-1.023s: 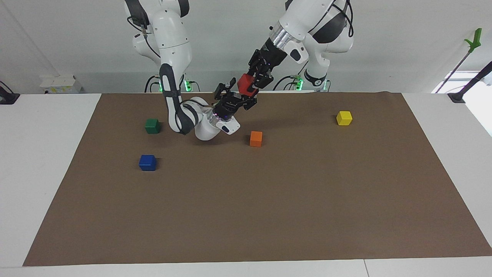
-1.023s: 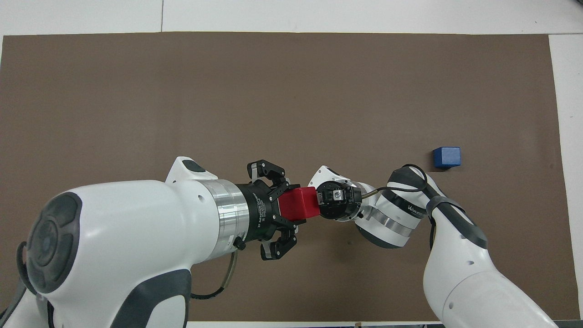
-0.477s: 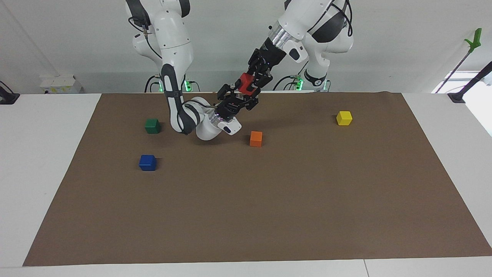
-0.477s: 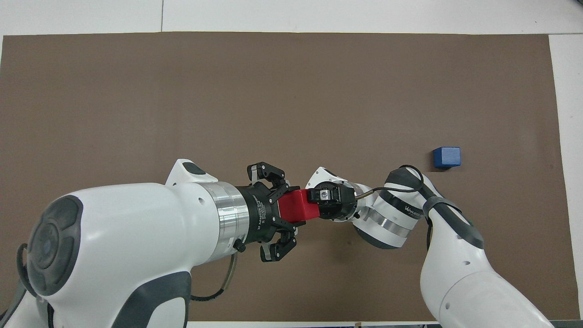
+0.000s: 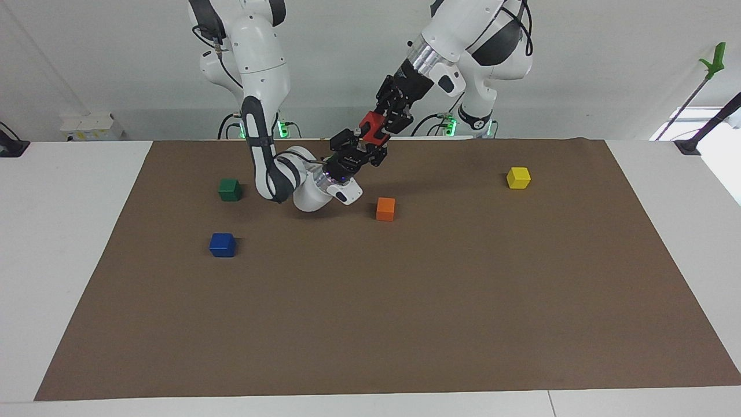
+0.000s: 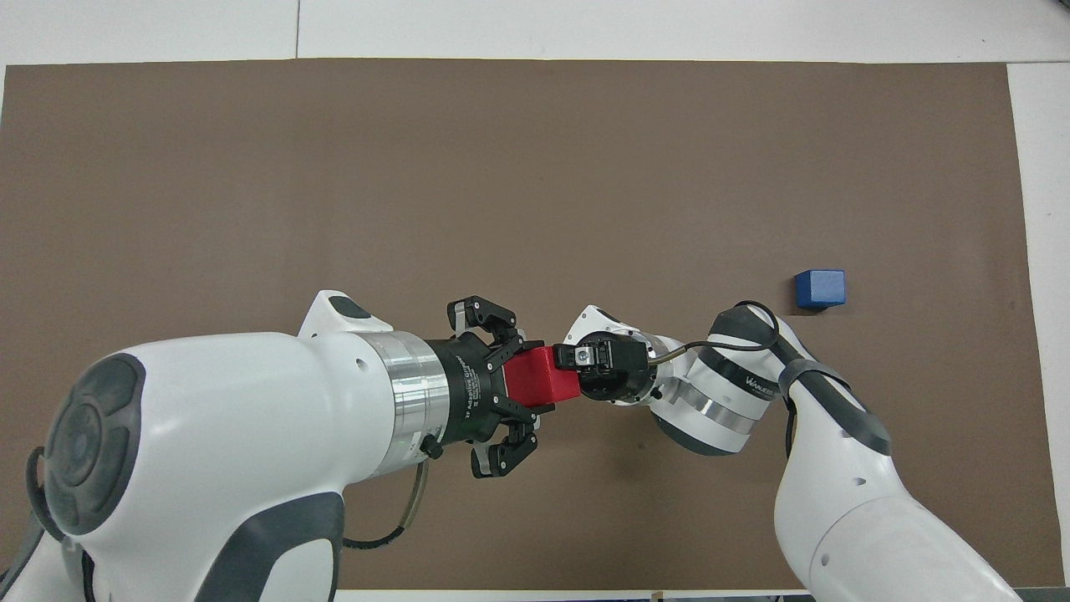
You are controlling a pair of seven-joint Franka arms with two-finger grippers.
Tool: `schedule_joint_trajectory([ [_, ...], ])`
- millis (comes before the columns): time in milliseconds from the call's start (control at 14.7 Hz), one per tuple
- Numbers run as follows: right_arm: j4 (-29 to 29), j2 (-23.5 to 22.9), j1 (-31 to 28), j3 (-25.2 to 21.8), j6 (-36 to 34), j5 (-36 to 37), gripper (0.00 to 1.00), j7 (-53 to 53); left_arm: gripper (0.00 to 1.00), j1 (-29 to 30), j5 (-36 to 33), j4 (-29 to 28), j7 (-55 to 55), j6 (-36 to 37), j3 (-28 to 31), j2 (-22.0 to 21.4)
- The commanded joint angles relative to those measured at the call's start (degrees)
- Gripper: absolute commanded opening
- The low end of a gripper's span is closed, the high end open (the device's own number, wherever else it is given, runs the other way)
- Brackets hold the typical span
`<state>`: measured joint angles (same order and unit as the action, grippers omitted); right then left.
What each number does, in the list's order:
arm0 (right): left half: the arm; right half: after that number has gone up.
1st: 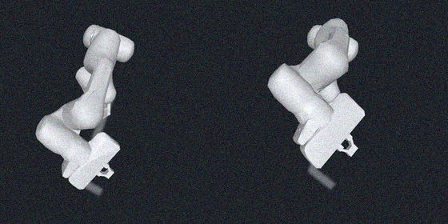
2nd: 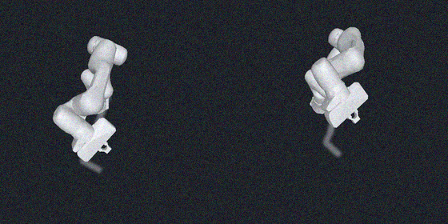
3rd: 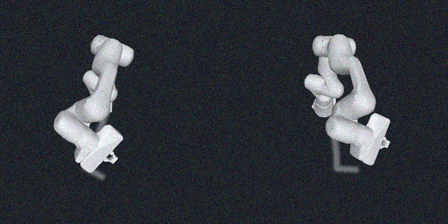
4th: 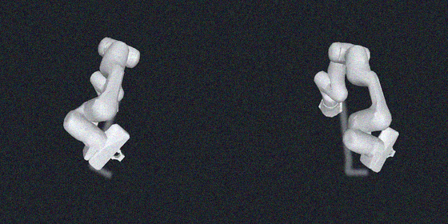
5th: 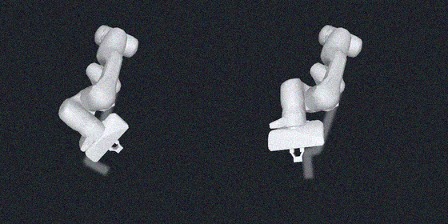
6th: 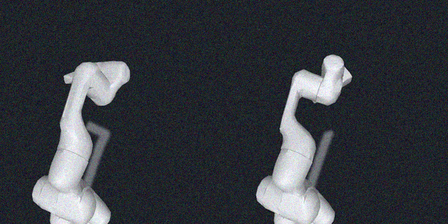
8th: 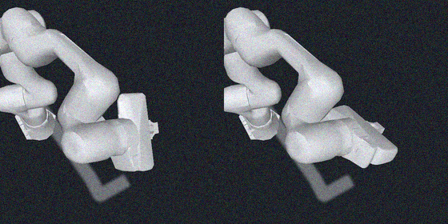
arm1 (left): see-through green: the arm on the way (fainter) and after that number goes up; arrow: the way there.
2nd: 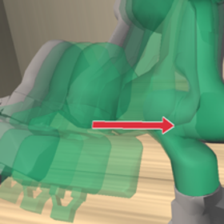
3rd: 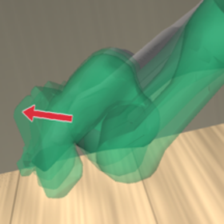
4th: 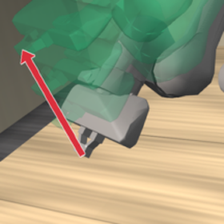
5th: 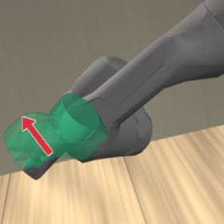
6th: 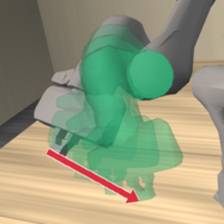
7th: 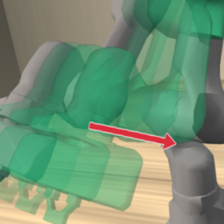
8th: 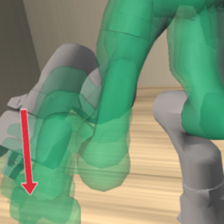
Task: Transfer red block to right arm and stack on blue block
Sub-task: 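Open the left gripper and withdraw it while the right gripper pulls away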
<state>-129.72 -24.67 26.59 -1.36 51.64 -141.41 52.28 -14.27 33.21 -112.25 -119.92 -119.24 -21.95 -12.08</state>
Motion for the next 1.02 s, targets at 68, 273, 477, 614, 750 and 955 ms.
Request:
schedule_joint_trajectory([
  [68,0.35,0.85,-0.31,0.21,3.37,2.54,0.00,2.47,1.00,0.38,1.07,-0.78,-0.58,0.58,0.42,-1.55],
  [273,0.43,0.94,-0.31,0.21,3.46,2.63,0.00,2.47,1.00,4.23,0.63,0.62,3.09,3.47,0.59,-1.81],
  [477,0.52,1.73,-0.39,0.21,3.64,2.63,0.00,1.77,1.00,8.54,0.63,1.42,15.54,3.31,0.59,-1.81],
  [614,0.52,3.31,-0.74,0.21,5.30,2.54,0.00,-0.15,1.00,13.19,0.54,0.20,25.65,3.84,0.59,-1.99],
  [750,0.44,5.15,-1.53,0.21,6.97,2.63,0.00,-2.79,1.00,18.11,-1.11,-0.78,36.19,4.10,0.60,-1.99],
  [955,0.35,8.40,-4.34,0.13,10.92,6.21,0.00,-5.87,1.00,22.69,-9.97,-1.22,51.75,7.25,0.59,0.90],
])
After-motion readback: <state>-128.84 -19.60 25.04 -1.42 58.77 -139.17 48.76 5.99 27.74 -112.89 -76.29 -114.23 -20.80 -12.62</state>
